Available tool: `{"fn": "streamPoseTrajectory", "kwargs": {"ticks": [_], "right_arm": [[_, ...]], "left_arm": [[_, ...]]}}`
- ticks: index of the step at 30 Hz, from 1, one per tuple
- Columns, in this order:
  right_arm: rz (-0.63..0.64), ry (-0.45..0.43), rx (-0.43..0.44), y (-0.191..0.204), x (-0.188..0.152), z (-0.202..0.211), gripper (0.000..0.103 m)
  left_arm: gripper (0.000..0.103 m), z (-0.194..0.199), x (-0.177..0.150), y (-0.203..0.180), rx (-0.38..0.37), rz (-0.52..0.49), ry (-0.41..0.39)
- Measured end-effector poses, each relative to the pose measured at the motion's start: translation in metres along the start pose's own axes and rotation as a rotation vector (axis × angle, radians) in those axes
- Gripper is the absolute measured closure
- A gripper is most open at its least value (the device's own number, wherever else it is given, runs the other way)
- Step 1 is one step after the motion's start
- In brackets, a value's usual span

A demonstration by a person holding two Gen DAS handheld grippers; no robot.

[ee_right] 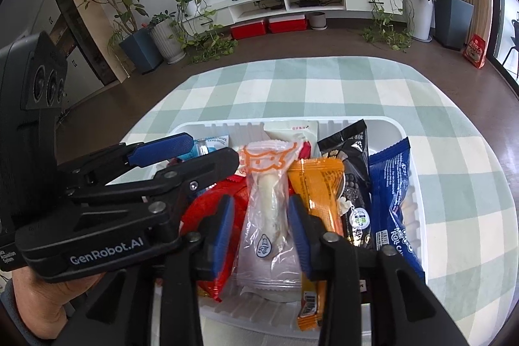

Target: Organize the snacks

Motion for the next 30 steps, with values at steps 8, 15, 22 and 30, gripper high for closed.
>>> {"fn": "streamPoseTrajectory", "kwargs": {"ticks": [8, 15, 22, 30], "right_arm": [[0.005, -0.055, -0.010, 0.000, 0.004, 0.019, 0.045], [-0.042, -0.137, -0.021, -0.017, -0.003, 0.063, 0.022], [-0.127, -0.203, -0.063, -0.044, -0.032, 0.114, 0.011], [-0.143, -0.266, -0.090, -0.060, -0.075, 0.179, 0.010]], "left_arm": [[0.023, 0.025, 0.004, -0.015, 0.012, -0.028, -0.057], [0.000, 0.093, -0.005, -0.040, 0.076, -0.057, -0.195], [0.000, 0.146, -0.070, -0.095, 0.103, -0.084, -0.207], [0.000, 0.198, -0.139, -0.143, 0.180, -0.012, -0.262]]}}
Point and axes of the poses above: each gripper's, at about its wrist camera, not at the fingertips, and z roughly against the way its jaws point, y to its left, x to its top, the point moved 10 cm from there along -z, roughly the way its jaws point, and after that the axes turned 12 degrees about -x, right-handed, at the moved point
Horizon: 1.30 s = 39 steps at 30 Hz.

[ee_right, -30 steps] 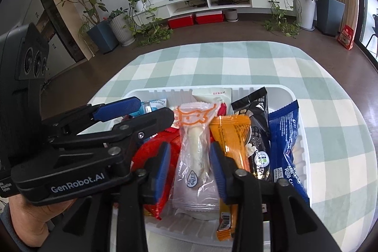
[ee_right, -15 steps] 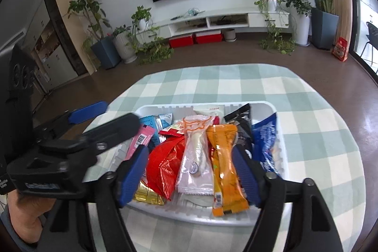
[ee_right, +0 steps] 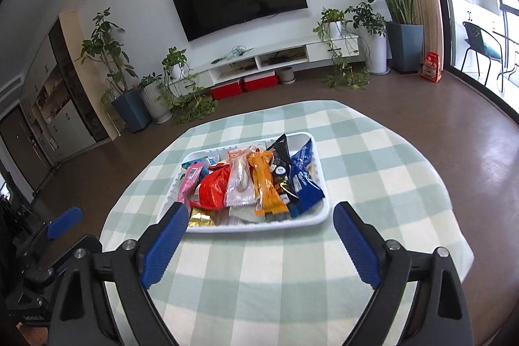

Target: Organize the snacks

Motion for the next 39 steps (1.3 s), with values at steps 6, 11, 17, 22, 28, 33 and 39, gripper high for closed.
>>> {"fn": "streamPoseTrajectory", "kwargs": {"ticks": [6, 11, 17, 22, 28, 33, 39], "right_arm": [[0.036, -0.045, -0.024, -0.007, -0.024, 0.043, 0.007], [0.035, -0.063, -0.021, -0.010, -0.036, 0.065, 0.007], [0.056, -0.115, -0.032, -0.006, -0.040, 0.090, 0.007], [0.064, -0.132, -0.019, 0.000, -0.044, 0.102, 0.006], [0.071, -0.106, -0.011, 0.008, -0.054, 0.108, 0.006], [0.075, -0.084, -0.020, 0.010, -0.063, 0.108, 0.005], [0.073, -0.067, -0.028, 0.008, -0.072, 0.108, 0.005]], "left_arm": [[0.000, 0.034, -0.022, -0.009, 0.019, 0.086, -0.003], [0.000, 0.061, -0.026, -0.024, 0.145, 0.002, -0.043], [0.000, 0.088, -0.018, -0.035, 0.235, -0.029, -0.099], [0.000, 0.099, -0.014, -0.033, 0.230, 0.010, -0.117], [0.000, 0.096, -0.020, -0.023, 0.259, 0.064, -0.070], [0.000, 0.098, -0.025, -0.024, 0.254, 0.080, -0.067], [0.000, 0.094, -0.032, -0.022, 0.266, 0.068, -0.053]]}}
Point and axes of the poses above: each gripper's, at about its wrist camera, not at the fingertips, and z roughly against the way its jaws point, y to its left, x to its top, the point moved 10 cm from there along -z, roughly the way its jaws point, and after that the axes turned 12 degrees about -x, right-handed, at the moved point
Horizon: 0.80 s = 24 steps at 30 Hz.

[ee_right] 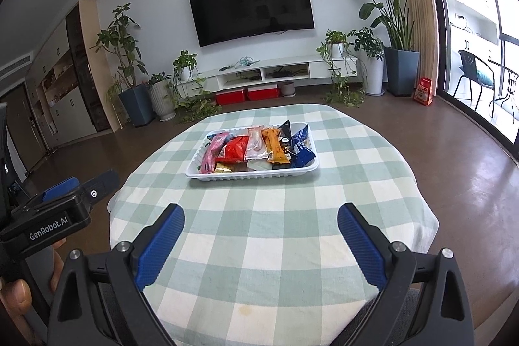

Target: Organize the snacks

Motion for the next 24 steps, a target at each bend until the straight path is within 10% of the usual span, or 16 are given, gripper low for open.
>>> {"fn": "streamPoseTrajectory", "kwargs": {"ticks": [24], "right_arm": [[-0.004, 0.046, -0.023, -0.004, -0.013, -0.011, 0.005]], "left_arm": [[0.000, -0.030, -0.021, -0.007, -0.016, -0.031, 0.072]]}}
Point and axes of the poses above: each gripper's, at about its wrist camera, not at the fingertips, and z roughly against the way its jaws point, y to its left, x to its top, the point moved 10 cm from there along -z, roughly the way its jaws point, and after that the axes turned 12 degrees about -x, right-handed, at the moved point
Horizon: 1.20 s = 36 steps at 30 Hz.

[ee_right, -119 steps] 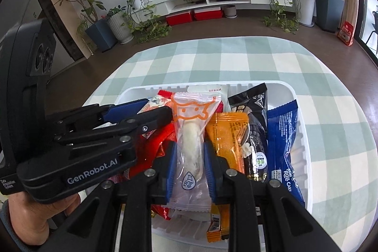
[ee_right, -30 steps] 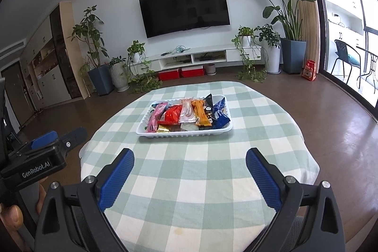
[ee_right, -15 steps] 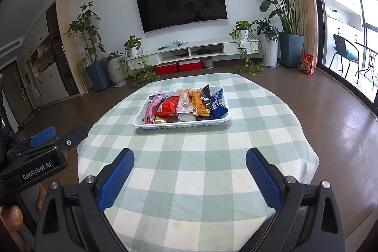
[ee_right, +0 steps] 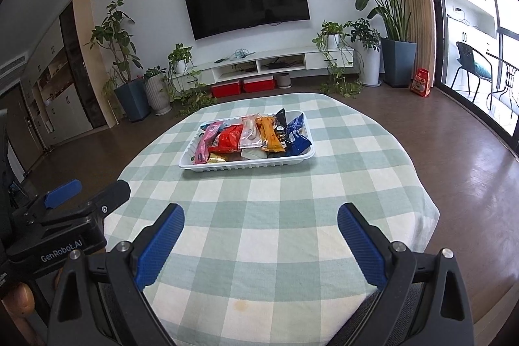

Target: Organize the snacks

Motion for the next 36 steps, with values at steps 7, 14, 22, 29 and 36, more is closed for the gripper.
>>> {"fn": "streamPoseTrajectory", "kwargs": {"ticks": [7, 14, 22, 29, 36], "right_arm": [[0.004, 0.066, -0.046, -0.007, -0.013, -0.010, 0.005], [0.011, 0.084, -0.078, -0.012, -0.018, -0.010, 0.005], [0.015, 0.097, -0.090, -0.014, -0.021, -0.009, 0.005], [0.021, 0.106, -0.095, -0.013, -0.024, -0.010, 0.005], [0.022, 0.117, -0.113, -0.015, -0.027, -0.012, 0.005]], "left_arm": [[0.000, -0.011, -0.010, -0.001, -0.007, 0.005, 0.026], [0.000, -0.014, -0.010, -0.004, -0.017, 0.002, 0.021], [0.000, -0.015, -0.012, -0.007, -0.016, -0.001, 0.021], [0.000, -0.015, -0.014, -0.008, -0.018, 0.000, 0.026], [0.000, -0.016, -0.016, -0.008, -0.018, 0.005, 0.030]]}}
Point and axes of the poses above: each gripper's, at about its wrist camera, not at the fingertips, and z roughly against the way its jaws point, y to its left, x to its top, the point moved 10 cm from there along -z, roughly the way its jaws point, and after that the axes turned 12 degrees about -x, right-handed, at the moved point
